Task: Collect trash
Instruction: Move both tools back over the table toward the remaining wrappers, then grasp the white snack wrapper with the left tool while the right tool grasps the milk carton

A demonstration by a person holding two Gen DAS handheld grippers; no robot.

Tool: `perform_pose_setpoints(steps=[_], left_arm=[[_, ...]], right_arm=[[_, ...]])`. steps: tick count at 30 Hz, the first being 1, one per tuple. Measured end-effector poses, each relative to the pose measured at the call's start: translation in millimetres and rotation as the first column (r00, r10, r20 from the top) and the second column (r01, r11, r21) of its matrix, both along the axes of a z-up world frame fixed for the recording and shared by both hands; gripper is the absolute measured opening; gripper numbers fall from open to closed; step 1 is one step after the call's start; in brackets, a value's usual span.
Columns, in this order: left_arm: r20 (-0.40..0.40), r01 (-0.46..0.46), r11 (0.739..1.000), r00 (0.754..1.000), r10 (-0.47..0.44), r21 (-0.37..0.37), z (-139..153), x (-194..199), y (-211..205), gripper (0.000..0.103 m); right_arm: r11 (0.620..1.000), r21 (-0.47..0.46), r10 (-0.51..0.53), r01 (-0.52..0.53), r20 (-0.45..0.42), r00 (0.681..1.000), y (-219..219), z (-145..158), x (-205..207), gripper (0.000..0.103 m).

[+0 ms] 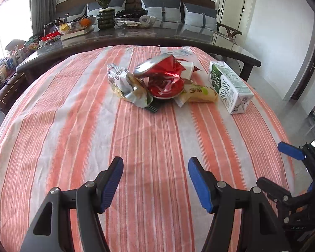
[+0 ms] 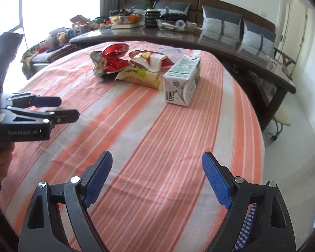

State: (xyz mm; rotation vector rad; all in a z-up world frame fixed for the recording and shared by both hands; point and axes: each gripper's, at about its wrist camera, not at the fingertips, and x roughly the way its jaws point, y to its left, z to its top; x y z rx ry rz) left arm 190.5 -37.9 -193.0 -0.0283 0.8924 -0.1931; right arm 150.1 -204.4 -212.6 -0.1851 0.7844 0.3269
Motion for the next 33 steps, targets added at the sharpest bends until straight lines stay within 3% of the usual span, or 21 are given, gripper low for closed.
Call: perform_pose_setpoints(steps=[3, 6, 17, 18, 19, 21, 25, 33], left_arm=[[0.057, -0.017, 0.998, 0.998, 0.02, -0.053, 22, 16, 17, 0.066], [0.073, -0.029, 0.998, 0.997, 0.033, -0.056, 32, 41, 26, 0.066], [0.074, -0.029, 0.999, 0.997, 0.032, -0.037, 23, 87, 33, 0.064], [0.075, -0.028, 0.999, 0.997, 0.03, -0.037, 23, 89, 33, 0.057], [0.075, -0.024, 0.999, 0.997, 0.026, -0.036, 22, 91, 34, 0.041], [0.058, -0.005, 0.999, 0.998, 0.007, -0.039, 20, 95, 33, 0.02], [0.063, 0.0, 1.0, 0.998, 0.001, -0.018, 21, 88, 36, 0.01], [0.033, 0.048, 0.998, 0.998, -0.047, -0.031, 26, 24, 63, 0.008]], right_arm=[[1.0, 0.002, 0.001, -0.001, -0.012, 1.0, 6, -3, 2, 0.088], [1.0, 0.005, 0.0, 0.0, -0.018, 1.0, 10, -6, 2, 0.088], [1.0, 0.007, -0.003, 0.004, -0.031, 1.0, 12, -9, 5, 0.088], [1.0, 0.007, -0.004, 0.004, -0.032, 0.999, 12, -9, 5, 0.088], [1.0, 0.007, -0.005, 0.005, -0.032, 0.999, 12, -10, 6, 0.088], [1.0, 0.008, -0.006, 0.006, -0.032, 0.999, 12, -10, 6, 0.088], [1.0, 0.006, -0.008, 0.008, -0.033, 0.999, 12, -10, 9, 0.088], [1.0, 0.018, -0.022, 0.023, -0.037, 0.999, 7, -9, 12, 0.088]])
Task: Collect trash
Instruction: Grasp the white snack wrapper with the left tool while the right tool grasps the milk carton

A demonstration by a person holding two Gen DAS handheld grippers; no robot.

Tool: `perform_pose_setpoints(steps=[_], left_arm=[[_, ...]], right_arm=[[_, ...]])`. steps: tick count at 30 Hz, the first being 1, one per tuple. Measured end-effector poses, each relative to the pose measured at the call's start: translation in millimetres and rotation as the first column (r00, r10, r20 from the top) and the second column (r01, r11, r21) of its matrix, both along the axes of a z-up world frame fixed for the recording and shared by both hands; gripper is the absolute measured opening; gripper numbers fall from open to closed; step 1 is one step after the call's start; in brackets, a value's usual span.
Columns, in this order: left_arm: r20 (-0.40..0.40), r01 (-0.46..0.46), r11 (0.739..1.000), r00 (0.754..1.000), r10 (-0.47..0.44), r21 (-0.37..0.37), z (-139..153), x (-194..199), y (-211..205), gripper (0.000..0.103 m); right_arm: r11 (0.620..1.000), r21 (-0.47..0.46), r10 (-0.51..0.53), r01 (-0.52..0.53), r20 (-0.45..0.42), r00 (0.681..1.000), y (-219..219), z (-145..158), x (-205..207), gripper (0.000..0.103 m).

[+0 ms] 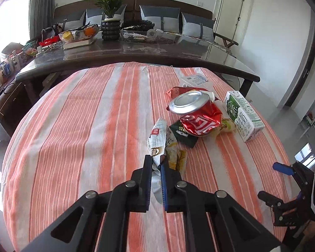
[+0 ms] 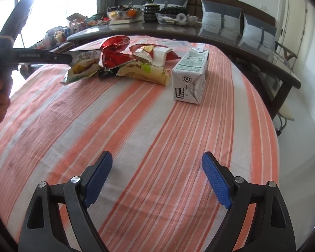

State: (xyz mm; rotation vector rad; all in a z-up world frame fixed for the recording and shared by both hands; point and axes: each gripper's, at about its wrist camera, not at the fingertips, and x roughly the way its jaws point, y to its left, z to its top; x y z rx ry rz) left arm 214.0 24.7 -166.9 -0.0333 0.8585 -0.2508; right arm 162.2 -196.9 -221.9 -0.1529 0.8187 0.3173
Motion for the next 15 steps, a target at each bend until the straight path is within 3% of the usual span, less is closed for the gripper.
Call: perform_pose_setpoints(steps=[6, 7, 8, 10, 12, 15], left_arm=[[-0.023, 0.019, 1.0, 1.0, -0.019, 0.0, -6, -47, 15, 0.009], [-0.023, 0.028, 1.0, 0.999, -0.028, 0.001, -7, -51, 14, 0.014], [-0.022, 0.043, 0.999, 0.999, -0.043, 0.001, -9, -53, 13, 0.02], [-0.012, 0.072, 0.997, 0.997, -0.072, 0.003, -12, -55, 8, 0.07], [0.025, 0.082, 0.997, 0.996, -0.082, 0.013, -14, -57, 4, 0.081], [0.02, 0.098, 0.995, 0.995, -0.098, 0.018, -22, -47, 2, 0.081]], right_arm=[[1.0, -0.006, -0.002, 0.002, 0.002, 1.0, 0, -1, -1, 0.088], [1.0, -0.003, -0.005, 0.005, 0.002, 1.0, 0, -1, -1, 0.088], [1.0, 0.002, -0.009, 0.009, 0.002, 1.0, -1, -1, -1, 0.088], [1.0, 0.018, -0.021, 0.021, 0.0, 1.0, -4, 0, -1, 0.088], [0.999, 0.036, -0.038, 0.038, -0.001, 0.999, -7, 2, 0, 0.088], [0.994, 0.069, -0.085, 0.085, -0.004, 0.996, -16, 8, 5, 0.088]])
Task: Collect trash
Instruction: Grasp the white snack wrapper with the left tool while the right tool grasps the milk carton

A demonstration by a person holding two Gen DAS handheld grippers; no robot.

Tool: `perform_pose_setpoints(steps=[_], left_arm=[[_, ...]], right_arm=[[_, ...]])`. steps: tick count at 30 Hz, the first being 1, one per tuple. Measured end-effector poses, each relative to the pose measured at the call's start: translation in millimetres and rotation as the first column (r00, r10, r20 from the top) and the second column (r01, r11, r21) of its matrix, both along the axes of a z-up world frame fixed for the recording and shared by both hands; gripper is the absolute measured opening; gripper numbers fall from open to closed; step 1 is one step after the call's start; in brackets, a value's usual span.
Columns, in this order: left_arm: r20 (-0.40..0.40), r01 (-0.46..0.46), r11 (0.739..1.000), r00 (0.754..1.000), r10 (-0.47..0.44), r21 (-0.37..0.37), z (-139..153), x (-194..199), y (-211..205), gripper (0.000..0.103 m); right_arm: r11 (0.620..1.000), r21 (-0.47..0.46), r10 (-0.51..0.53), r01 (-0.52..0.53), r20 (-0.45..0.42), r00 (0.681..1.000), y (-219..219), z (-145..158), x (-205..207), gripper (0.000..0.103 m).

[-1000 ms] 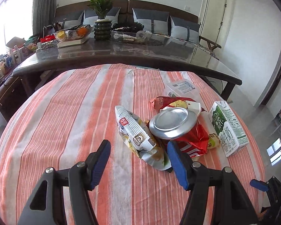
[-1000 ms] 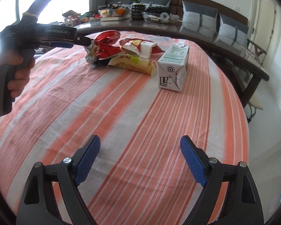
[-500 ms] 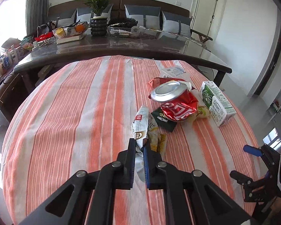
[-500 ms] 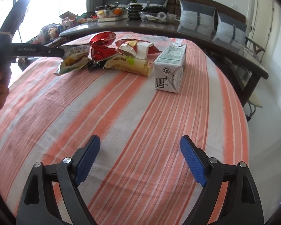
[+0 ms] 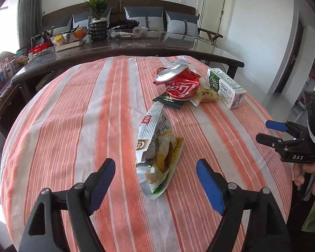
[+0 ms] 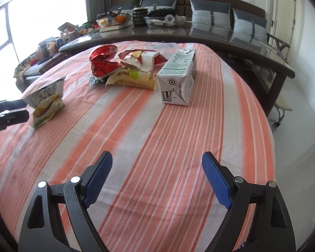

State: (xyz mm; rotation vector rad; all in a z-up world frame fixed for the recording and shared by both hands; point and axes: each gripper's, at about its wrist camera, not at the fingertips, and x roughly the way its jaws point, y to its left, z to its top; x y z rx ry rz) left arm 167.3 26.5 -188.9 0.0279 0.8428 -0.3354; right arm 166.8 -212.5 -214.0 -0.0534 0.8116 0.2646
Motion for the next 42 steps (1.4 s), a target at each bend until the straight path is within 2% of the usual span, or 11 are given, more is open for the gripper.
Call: perform_pose_setpoints(steps=[3, 7, 12, 16, 17, 18, 19, 24, 32, 39, 42], left_arm=[[-0.031, -0.011, 1.0, 0.999, 0.011, -0.026, -10, 13, 3, 0.081], [-0.034, -0.03, 0.999, 0.999, 0.029, -0.021, -16, 21, 3, 0.081], [-0.051, -0.04, 0.999, 0.998, 0.04, -0.014, -19, 23, 4, 0.081], [-0.06, -0.052, 0.998, 0.997, 0.05, -0.026, -20, 24, 7, 0.081], [-0.06, -0.051, 0.998, 0.997, 0.05, -0.029, -21, 25, 8, 0.081], [-0.061, -0.051, 0.998, 0.997, 0.049, -0.031, -21, 24, 8, 0.081], [-0.061, -0.051, 0.998, 0.997, 0.049, -0.032, -20, 24, 8, 0.081], [-0.059, -0.038, 0.999, 0.998, 0.037, -0.023, -20, 23, 6, 0.081], [-0.048, 0.006, 1.0, 0.999, -0.007, -0.016, -13, 12, 5, 0.081], [-0.052, 0.031, 0.996, 0.998, -0.036, -0.088, 5, 27, 12, 0.081], [-0.065, 0.071, 0.996, 0.995, -0.075, -0.061, 7, 38, 8, 0.081]], right_arm=[[0.997, 0.05, -0.054, 0.054, 0.0, 0.999, -8, 11, 10, 0.088], [0.994, 0.052, -0.096, 0.094, 0.027, 0.995, -4, 29, 34, 0.088], [0.991, 0.001, -0.132, 0.132, 0.04, 0.99, 16, 35, 71, 0.088], [0.985, -0.073, -0.156, 0.159, 0.049, 0.987, 27, 28, 90, 0.081], [0.983, -0.087, -0.161, 0.164, 0.045, 0.986, 27, 26, 92, 0.078], [0.982, -0.097, -0.161, 0.163, 0.032, 0.986, 26, 24, 95, 0.063], [0.983, -0.095, -0.157, 0.158, 0.011, 0.987, 25, 22, 96, 0.042], [0.99, -0.046, -0.134, 0.133, -0.024, 0.991, 15, 26, 73, 0.042], [0.998, -0.027, -0.068, 0.065, -0.103, 0.992, 10, 24, -2, 0.042], [0.997, -0.059, -0.056, 0.049, -0.122, 0.991, 6, 33, -25, 0.043], [0.995, -0.085, -0.062, 0.052, -0.124, 0.99, 5, 35, -17, 0.058]])
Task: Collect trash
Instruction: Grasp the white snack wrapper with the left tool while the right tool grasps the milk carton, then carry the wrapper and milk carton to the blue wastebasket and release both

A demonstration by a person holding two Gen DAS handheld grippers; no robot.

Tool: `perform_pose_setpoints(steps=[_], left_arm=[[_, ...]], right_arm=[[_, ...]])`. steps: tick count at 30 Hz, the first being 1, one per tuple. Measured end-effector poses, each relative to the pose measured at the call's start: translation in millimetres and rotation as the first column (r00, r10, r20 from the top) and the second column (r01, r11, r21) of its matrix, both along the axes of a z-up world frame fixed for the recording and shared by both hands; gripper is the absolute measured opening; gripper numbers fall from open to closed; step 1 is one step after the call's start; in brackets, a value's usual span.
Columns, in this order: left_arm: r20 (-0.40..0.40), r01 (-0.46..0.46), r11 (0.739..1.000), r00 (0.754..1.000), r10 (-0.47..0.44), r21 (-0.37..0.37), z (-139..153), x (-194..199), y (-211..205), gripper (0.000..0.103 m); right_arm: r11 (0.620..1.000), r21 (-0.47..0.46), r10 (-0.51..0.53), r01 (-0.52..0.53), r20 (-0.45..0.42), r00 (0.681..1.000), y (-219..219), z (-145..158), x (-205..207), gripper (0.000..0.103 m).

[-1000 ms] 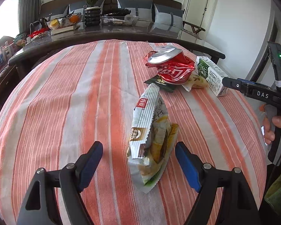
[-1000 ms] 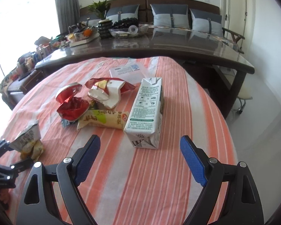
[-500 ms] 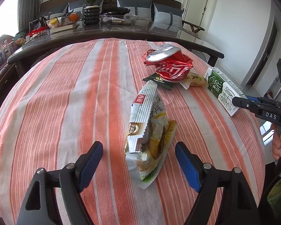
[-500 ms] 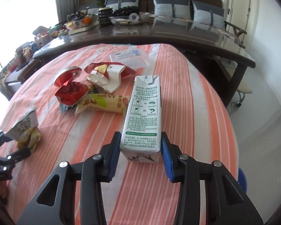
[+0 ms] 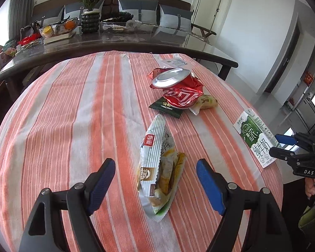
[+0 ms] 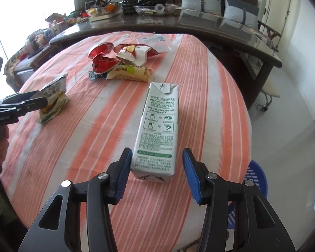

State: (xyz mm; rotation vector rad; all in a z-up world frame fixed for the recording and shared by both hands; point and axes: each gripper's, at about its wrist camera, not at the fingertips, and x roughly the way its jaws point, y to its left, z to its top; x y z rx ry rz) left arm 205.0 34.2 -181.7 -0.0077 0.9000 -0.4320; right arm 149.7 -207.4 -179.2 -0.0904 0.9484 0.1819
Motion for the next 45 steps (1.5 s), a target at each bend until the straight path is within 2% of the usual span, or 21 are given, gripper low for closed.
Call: perform_pose_setpoints(steps=[5, 11, 14, 16, 20, 22, 24, 32, 39, 45], left_arm=[[-0.036, 0.075, 0.996, 0.997, -0.073, 0.054, 0, 12, -11, 0.081], [-0.042, 0.114, 0.987, 0.993, -0.11, 0.113, 0, 16, -22, 0.077], [-0.044, 0.129, 0.981, 0.991, -0.124, 0.145, -3, 13, -27, 0.056], [-0.036, 0.124, 0.977, 0.992, -0.119, 0.173, -5, 11, -28, 0.033], [-0.031, 0.111, 0.981, 0.994, -0.107, 0.162, -3, 9, -27, 0.027], [-0.028, 0.1, 0.984, 0.995, -0.097, 0.149, 0, 8, -27, 0.02], [-0.031, 0.095, 0.989, 0.995, -0.092, 0.116, 2, 6, -27, 0.017], [-0.009, 0.103, 0.991, 0.995, -0.102, 0.09, 17, -9, -49, 0.014], [0.002, 0.153, 0.986, 0.988, -0.154, 0.062, 32, -21, -96, 0.014], [0.002, 0.218, 0.975, 0.976, -0.218, 0.029, 39, -30, -152, 0.014]], right_arm=[[1.0, -0.021, 0.017, -0.018, -0.044, 0.999, 5, 3, 18, 0.061], [0.998, -0.051, 0.016, -0.022, -0.116, 0.993, 17, 2, 45, 0.063], [0.998, -0.066, -0.006, -0.004, -0.153, 0.988, 18, -5, 54, 0.063], [0.998, -0.065, -0.02, 0.009, -0.165, 0.986, 16, -6, 54, 0.043], [0.999, -0.043, -0.029, 0.024, -0.125, 0.992, 11, 6, 45, 0.042], [0.999, -0.033, -0.024, 0.02, -0.106, 0.994, 9, 14, 41, 0.042], [1.0, -0.028, -0.016, 0.013, -0.089, 0.996, 8, 22, 37, 0.042], [1.0, 0.024, -0.014, 0.015, -0.053, 0.998, -6, 30, 27, 0.042], [0.996, 0.074, -0.046, 0.05, -0.058, 0.997, -30, 28, 22, 0.042], [0.99, 0.094, -0.098, 0.103, -0.049, 0.994, -65, 30, 15, 0.042]])
